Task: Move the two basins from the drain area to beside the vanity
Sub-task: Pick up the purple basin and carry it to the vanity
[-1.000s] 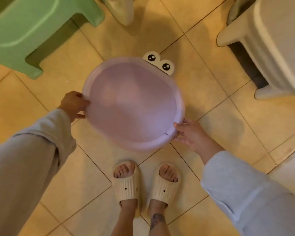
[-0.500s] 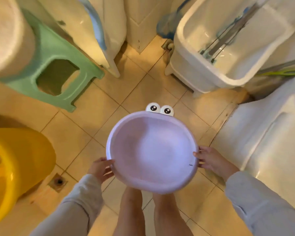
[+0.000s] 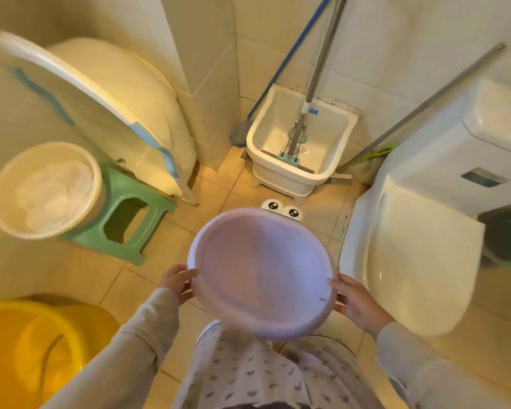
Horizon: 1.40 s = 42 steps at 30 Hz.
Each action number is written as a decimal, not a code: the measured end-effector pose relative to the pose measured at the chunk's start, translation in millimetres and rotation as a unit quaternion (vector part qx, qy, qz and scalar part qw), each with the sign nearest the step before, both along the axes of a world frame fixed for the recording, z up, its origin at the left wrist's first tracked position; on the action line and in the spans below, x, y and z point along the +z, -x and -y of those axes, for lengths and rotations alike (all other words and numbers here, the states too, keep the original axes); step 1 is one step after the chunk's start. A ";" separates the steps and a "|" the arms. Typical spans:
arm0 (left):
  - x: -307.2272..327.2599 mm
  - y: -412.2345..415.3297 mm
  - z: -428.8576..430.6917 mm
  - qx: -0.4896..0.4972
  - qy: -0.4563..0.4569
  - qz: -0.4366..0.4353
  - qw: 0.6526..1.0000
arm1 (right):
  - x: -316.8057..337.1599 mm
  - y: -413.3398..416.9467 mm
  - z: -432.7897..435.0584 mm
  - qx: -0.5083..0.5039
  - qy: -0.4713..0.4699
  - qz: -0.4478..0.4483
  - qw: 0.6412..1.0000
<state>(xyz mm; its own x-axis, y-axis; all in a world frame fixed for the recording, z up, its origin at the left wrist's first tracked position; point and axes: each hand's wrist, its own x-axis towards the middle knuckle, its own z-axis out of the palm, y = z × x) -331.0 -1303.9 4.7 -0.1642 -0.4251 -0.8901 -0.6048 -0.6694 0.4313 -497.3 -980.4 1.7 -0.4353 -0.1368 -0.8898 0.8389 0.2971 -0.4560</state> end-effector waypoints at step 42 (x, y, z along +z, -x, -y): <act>12.3 -19.2 -559.6 -0.732 -0.042 -0.042 0.678 | 18.7 -499.3 -399.1 -0.736 -0.029 -0.115 0.667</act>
<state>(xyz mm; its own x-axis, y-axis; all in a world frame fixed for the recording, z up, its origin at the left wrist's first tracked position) -311.8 -744.3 17.0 -0.4071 0.3002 -0.8626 -0.6234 0.5989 0.5026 2.0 -581.3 20.5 -0.1868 0.6212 -0.7611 0.1515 -0.7472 -0.6470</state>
